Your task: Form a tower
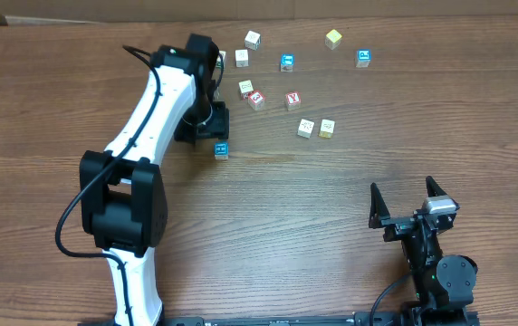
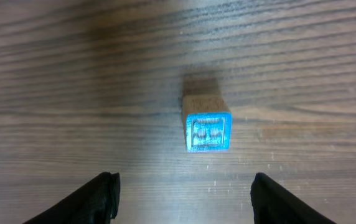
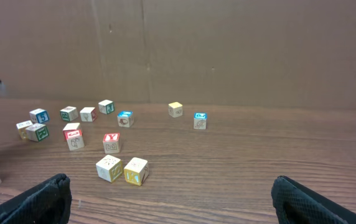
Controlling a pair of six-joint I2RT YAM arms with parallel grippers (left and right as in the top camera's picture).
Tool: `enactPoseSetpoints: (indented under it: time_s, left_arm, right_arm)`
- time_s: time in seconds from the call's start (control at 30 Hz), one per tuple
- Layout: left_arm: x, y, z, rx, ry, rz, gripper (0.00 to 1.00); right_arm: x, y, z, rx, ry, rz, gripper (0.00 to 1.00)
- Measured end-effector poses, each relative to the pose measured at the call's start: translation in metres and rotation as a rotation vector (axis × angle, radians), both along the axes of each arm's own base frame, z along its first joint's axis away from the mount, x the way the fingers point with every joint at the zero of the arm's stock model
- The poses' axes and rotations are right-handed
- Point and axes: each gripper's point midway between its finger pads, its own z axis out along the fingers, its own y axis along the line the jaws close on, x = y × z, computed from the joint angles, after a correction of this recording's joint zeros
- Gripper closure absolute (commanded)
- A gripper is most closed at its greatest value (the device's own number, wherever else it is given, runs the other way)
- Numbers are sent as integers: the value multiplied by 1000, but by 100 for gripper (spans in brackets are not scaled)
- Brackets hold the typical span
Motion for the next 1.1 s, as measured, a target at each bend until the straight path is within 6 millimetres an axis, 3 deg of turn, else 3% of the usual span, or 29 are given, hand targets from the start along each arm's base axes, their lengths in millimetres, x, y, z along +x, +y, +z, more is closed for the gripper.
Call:
enactPoseSetpoints:
  time_s: [0.13, 0.23, 0.33, 0.4, 0.5, 0.6, 0.67, 0.8, 1.1]
  left_arm:
    - [0, -8, -19, 9, -19, -11, 26]
    - [16, -17, -21, -5, -92, -19, 23]
    - [35, -22, -19, -27, -170, -11, 32]
    - [41, -23, -18, -32, -193, -6, 32]
    - [39, -22, -18, -30, -185, -4, 32]
    - [26, -24, -22, -15, -143, -14, 46]
    - [15, -28, -27, -5, -110, -20, 49]
    - [-4, -36, -40, 33, -68, -50, 48]
    - [1, -31, -41, 105, -119, -59, 50]
  right_arm:
    - [0, 0, 0, 0, 0, 0, 0]
    - [0, 0, 0, 0, 0, 0, 0]
    - [0, 0, 0, 0, 1, 0, 0]
    - [0, 0, 0, 0, 0, 0, 0]
    - [0, 0, 0, 0, 0, 0, 0]
    - [0, 0, 0, 0, 1, 0, 0]
    - [0, 0, 0, -1, 0, 0, 0]
    - [0, 0, 0, 0, 0, 0, 0]
    - [0, 0, 0, 0, 0, 0, 0]
